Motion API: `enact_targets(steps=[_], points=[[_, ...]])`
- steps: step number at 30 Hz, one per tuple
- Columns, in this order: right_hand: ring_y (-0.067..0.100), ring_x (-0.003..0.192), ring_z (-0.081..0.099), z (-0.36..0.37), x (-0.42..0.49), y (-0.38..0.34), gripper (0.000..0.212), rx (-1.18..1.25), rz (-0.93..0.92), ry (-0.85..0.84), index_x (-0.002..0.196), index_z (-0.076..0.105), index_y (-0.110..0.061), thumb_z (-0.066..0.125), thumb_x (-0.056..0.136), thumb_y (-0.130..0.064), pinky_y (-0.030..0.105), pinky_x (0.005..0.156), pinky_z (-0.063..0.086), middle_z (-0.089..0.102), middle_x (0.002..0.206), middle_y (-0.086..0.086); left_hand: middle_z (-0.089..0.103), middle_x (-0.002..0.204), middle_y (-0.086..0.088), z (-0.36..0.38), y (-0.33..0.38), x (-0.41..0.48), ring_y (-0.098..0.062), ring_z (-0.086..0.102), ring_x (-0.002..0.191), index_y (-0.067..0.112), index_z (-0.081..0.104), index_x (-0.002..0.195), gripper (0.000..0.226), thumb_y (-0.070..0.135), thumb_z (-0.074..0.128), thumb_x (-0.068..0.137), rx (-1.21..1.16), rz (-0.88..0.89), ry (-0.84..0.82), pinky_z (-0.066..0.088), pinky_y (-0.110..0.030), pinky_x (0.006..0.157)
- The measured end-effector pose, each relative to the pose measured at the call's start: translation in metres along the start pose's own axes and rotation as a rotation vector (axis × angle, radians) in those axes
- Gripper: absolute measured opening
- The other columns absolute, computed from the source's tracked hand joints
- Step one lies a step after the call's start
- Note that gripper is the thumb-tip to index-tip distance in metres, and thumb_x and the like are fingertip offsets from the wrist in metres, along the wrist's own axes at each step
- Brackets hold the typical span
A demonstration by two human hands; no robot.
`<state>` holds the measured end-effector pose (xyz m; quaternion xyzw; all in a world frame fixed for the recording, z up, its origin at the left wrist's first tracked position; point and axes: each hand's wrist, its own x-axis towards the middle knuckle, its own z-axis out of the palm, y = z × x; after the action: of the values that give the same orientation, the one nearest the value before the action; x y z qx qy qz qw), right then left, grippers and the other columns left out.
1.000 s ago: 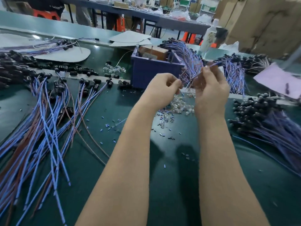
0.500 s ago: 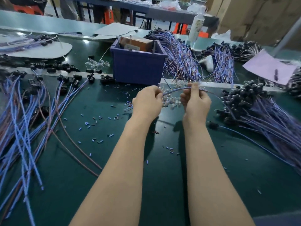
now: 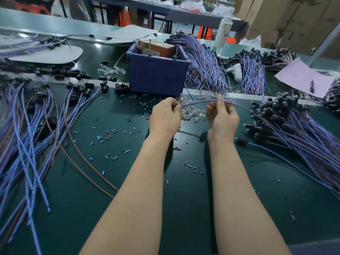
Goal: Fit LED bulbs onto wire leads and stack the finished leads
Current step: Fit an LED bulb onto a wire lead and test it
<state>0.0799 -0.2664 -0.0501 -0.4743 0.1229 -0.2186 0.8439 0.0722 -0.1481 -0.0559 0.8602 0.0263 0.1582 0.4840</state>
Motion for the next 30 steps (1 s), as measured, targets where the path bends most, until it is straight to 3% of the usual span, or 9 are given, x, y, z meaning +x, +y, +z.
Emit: enact_targets(steps=[5, 10, 14, 17, 21, 24, 27, 30], points=[[0.007, 0.056, 0.053, 0.007, -0.007, 0.013, 0.022, -0.228, 0.0, -0.236, 0.073, 0.056, -0.013, 0.054, 0.095, -0.009, 0.015, 0.056, 0.048, 0.056, 0.067, 0.001, 0.062, 0.074, 0.003, 0.001, 0.006, -0.004, -0.013, 0.054, 0.07, 0.012, 0.068, 0.089, 0.013, 0.019, 0.057, 0.092, -0.124, 0.048, -0.022, 0.034, -0.015, 0.062], [0.003, 0.053, 0.054, 0.005, -0.002, 0.013, 0.022, -0.195, -0.083, -0.135, 0.073, 0.056, -0.012, 0.053, 0.095, -0.008, 0.015, 0.057, 0.048, 0.058, 0.066, 0.0, 0.063, 0.066, 0.004, -0.003, 0.006, -0.001, -0.01, 0.054, 0.062, 0.014, 0.068, 0.082, 0.02, 0.028, 0.059, 0.092, -0.12, 0.026, -0.036, 0.041, -0.022, 0.062], [0.0, 0.049, 0.054, 0.007, -0.001, 0.016, 0.021, -0.131, -0.068, -0.1, 0.075, 0.056, -0.012, 0.054, 0.095, -0.007, 0.014, 0.056, 0.048, 0.057, 0.066, -0.001, 0.058, 0.056, 0.011, -0.003, 0.01, -0.002, 0.0, 0.047, 0.042, 0.015, 0.067, 0.075, 0.024, 0.029, 0.059, 0.092, -0.133, 0.039, -0.073, 0.037, -0.012, 0.046], [-0.001, 0.047, 0.053, 0.006, -0.001, 0.013, 0.021, -0.087, -0.049, -0.045, 0.075, 0.054, -0.012, 0.053, 0.095, -0.006, 0.013, 0.055, 0.048, 0.056, 0.065, -0.002, 0.059, 0.056, 0.009, -0.006, 0.01, -0.002, 0.001, 0.046, 0.04, 0.013, 0.067, 0.074, 0.026, 0.029, 0.058, 0.093, -0.144, 0.024, -0.079, 0.036, -0.012, 0.044], [-0.001, 0.042, 0.054, -0.006, 0.011, -0.002, 0.024, 0.078, -0.021, 0.131, 0.073, 0.052, -0.012, 0.052, 0.096, -0.006, 0.012, 0.05, 0.047, 0.055, 0.061, -0.003, 0.061, 0.061, 0.005, -0.019, 0.001, 0.004, -0.008, 0.054, 0.059, 0.012, 0.068, 0.075, 0.028, 0.029, 0.055, 0.095, -0.123, -0.037, 0.071, 0.038, -0.017, 0.057], [0.0, 0.046, 0.057, -0.003, 0.004, 0.001, 0.022, 0.058, 0.013, 0.058, 0.074, 0.053, -0.012, 0.053, 0.095, -0.007, 0.013, 0.052, 0.05, 0.06, 0.051, -0.008, 0.07, 0.09, -0.005, -0.012, 0.002, 0.002, -0.019, 0.062, 0.084, 0.01, 0.07, 0.094, 0.021, 0.021, 0.052, 0.095, -0.094, -0.058, 0.085, 0.043, -0.023, 0.073], [0.004, 0.051, 0.062, 0.008, -0.004, 0.007, 0.019, 0.095, 0.076, -0.027, 0.077, 0.053, -0.011, 0.053, 0.095, -0.006, 0.016, 0.057, 0.054, 0.064, 0.052, -0.006, 0.059, 0.122, -0.006, -0.002, 0.001, 0.0, -0.023, 0.054, 0.111, 0.017, 0.067, 0.111, 0.024, 0.015, 0.05, 0.093, -0.008, -0.047, 0.004, 0.04, -0.028, 0.098], [0.007, 0.054, 0.065, 0.011, -0.007, 0.008, 0.017, 0.165, 0.157, -0.088, 0.078, 0.053, -0.009, 0.054, 0.094, -0.005, 0.019, 0.06, 0.056, 0.066, 0.056, -0.002, 0.061, 0.118, -0.002, -0.002, 0.004, 0.0, -0.016, 0.055, 0.108, 0.018, 0.069, 0.107, 0.021, 0.024, 0.057, 0.091, -0.121, -0.005, -0.031, 0.04, -0.024, 0.097]])
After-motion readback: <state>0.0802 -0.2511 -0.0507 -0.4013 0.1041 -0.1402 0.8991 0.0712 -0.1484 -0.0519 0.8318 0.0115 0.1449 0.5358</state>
